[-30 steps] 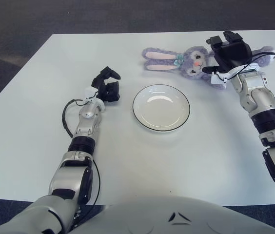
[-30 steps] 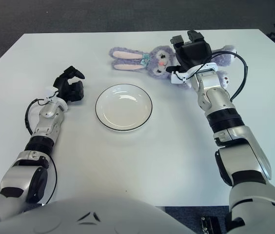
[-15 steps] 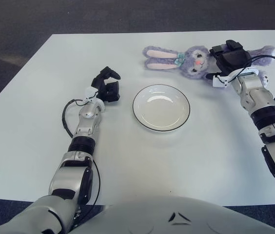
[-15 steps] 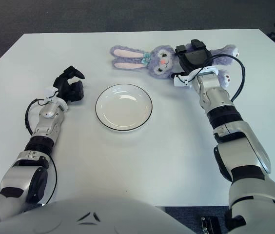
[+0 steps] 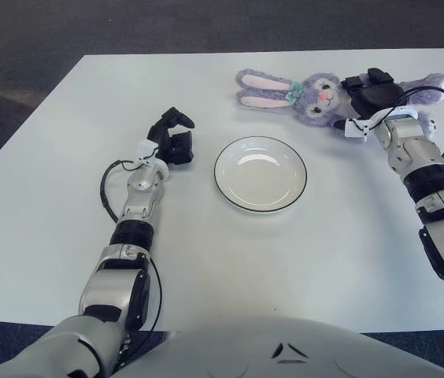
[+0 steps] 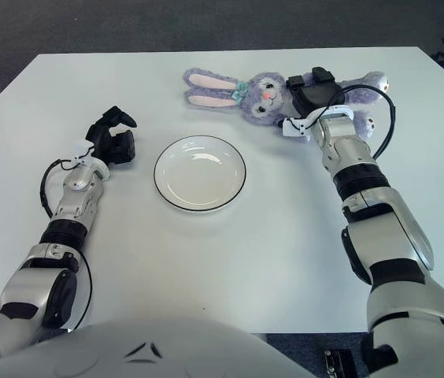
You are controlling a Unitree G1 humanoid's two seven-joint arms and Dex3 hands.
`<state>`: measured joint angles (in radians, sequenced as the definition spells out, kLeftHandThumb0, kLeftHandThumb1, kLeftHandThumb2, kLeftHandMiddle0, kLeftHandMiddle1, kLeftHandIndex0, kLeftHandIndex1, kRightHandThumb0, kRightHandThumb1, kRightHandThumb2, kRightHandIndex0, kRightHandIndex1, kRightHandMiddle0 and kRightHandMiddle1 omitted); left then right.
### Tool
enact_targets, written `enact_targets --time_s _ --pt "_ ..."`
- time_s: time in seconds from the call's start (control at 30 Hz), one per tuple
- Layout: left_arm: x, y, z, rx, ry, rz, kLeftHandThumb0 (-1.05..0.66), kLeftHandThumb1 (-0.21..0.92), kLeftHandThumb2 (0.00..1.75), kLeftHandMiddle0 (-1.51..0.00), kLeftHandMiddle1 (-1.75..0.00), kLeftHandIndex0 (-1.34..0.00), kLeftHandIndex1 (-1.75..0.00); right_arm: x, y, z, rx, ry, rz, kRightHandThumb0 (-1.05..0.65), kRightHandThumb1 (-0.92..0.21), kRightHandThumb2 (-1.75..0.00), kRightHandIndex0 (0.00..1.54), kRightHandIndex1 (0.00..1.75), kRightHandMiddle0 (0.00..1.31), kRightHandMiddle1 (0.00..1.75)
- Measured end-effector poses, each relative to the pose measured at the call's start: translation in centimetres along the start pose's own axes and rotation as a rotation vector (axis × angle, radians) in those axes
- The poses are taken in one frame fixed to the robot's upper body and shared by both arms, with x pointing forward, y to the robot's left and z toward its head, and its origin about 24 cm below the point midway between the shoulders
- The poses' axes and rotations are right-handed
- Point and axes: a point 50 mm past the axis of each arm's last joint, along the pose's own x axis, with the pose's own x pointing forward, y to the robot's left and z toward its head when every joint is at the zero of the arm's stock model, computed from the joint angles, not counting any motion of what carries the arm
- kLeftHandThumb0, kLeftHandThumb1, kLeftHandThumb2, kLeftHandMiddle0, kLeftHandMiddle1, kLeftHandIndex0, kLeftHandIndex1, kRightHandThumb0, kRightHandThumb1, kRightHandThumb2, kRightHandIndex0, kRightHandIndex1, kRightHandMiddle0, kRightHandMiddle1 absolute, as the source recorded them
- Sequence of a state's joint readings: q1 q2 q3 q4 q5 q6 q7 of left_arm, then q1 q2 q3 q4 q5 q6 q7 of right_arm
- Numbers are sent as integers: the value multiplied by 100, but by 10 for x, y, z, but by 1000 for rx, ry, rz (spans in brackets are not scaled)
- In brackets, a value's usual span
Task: Put the doll into the plate.
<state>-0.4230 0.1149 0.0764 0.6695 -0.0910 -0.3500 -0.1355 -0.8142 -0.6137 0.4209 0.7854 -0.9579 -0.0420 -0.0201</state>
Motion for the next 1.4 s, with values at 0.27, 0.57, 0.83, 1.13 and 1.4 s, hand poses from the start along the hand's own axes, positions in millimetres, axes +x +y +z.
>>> enact_targets --time_s 0.27,0.57,0.83,1.13,1.4 --pt "0 0 0 0 0 2 -45 41 121 -122 -175 -54 -175 1 3 -3 35 3 34 -103 -92 -69 4 1 0 58" --pt "0 0 0 0 0 3 -45 41 120 -121 -175 -54 -175 4 8 -8 64 21 77 -105 -92 -74 6 2 0 54" --pt "0 0 0 2 -1 8 -45 40 122 -123 -175 -55 -175 8 13 -9 77 34 107 -105 -92 -76 7 2 0 52" --pt "0 -1 1 8 0 13 -45 40 121 -124 -175 -55 -175 10 17 -7 98 41 125 -105 -92 -76 12 4 0 53" --pt "0 -2 1 15 -3 13 -45 40 121 -123 -175 -55 -175 11 18 -7 110 52 135 -105 -92 -73 15 6 0 54"
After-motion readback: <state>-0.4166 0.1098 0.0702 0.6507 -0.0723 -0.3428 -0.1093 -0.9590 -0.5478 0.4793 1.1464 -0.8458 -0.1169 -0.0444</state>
